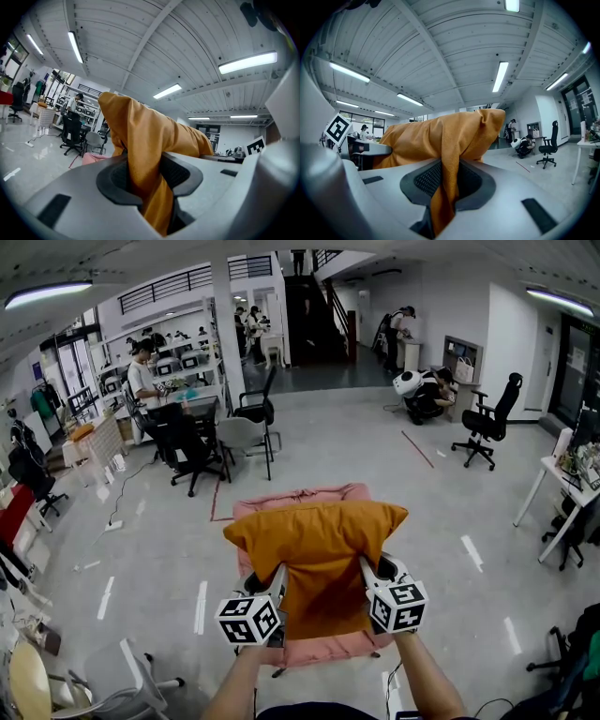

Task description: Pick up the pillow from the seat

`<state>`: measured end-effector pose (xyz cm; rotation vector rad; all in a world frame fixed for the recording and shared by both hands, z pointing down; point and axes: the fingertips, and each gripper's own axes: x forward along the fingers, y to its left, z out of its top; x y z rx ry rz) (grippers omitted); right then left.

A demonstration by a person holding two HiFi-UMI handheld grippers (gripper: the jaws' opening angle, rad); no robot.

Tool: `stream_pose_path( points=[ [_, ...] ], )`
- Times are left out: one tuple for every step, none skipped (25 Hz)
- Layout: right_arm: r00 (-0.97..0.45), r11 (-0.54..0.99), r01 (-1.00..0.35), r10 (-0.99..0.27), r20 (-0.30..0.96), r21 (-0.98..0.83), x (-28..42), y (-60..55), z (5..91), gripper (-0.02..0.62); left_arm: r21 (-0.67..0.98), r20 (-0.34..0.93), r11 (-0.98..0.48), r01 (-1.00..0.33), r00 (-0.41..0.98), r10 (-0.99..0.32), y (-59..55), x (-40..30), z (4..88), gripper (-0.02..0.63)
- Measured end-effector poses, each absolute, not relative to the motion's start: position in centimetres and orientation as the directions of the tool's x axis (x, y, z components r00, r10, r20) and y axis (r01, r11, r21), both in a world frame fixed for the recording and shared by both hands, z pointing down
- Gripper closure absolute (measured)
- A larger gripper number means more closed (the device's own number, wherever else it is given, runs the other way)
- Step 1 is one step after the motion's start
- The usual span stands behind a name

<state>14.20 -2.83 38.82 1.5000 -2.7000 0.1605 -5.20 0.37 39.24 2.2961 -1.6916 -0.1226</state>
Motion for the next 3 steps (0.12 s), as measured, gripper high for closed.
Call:
stream_pose_path(
  points=[
    [-0.529, 0.525, -0.848, -0.843, 0.093, -0.068, 14.25, -2.86, 38.79, 0.515, 0.277, 0.101, -0.270, -0.922, 0.308, -0.946, 0.33, -5.15, 39.18, 0.457],
    [-0.530, 0.525, -0.848, -0.843, 0.094, -0.070, 14.28, -2.89, 38.74, 0.515, 0.277, 0.102, -0.270, -0.922, 0.307, -0.946, 0.30, -5.11, 39.11, 0.457],
    [-0.530, 0.526, -0.848, -0.843, 0.094, -0.071, 14.31, -2.93, 38.69, 0.515, 0.277, 0.104, -0.269, -0.923, 0.307, -0.946, 0.26, -5.08, 39.04, 0.457]
  ],
)
